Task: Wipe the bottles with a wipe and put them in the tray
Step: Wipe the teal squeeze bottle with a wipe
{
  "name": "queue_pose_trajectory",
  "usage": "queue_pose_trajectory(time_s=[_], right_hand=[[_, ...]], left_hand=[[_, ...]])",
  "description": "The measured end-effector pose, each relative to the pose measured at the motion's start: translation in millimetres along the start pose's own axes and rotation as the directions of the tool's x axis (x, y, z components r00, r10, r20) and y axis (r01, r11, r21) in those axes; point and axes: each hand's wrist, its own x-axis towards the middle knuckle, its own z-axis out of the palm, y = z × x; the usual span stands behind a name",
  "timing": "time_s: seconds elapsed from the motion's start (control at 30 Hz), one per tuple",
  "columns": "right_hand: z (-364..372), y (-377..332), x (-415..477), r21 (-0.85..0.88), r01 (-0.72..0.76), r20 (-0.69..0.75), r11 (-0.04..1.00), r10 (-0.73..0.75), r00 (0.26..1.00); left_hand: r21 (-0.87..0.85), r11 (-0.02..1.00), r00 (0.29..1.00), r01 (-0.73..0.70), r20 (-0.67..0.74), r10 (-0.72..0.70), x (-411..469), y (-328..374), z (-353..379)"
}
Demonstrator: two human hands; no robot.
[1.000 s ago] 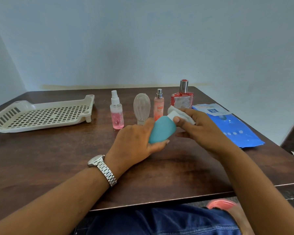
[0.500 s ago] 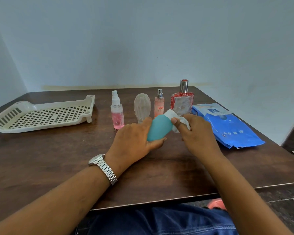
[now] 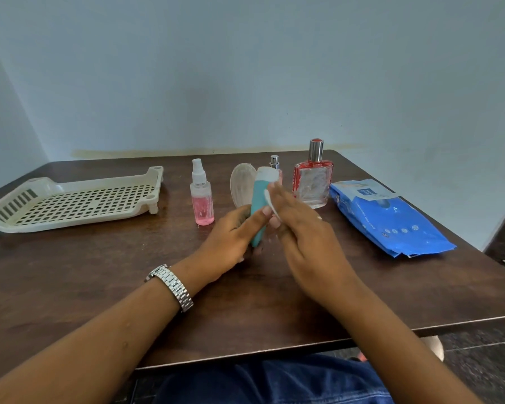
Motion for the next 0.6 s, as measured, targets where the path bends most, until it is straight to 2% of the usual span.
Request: queue_pose_trajectory(time_s=[0.2,0.4,0.47,0.6], right_hand=[[2,1,-13,-0.106,0.062,0.024,0.992,-0.06,0.998],[-1,-7,-11,-0.09,0.207,-0.142,0.974,-0.218,0.965],[-2,-8,-1,-0.074,0.185,-0.208,0.98,-0.197,0.958],[-5,-10,26,-0.001,0.062,-0.374,0.998,-0.058,0.925]], left_hand=[[-0.235,0.971,0.988,0.044,0.152,-0.008,1,-4,-5],[-0.419,0.887,0.971,0.192,0.215,-0.108,2,1,-4],[-0.466,0.855,0.96,0.228,0.252,-0.119,2,0,-5],[-0.488,0.835,0.943,0.253,0.316,-0.102,5,-3,-6]])
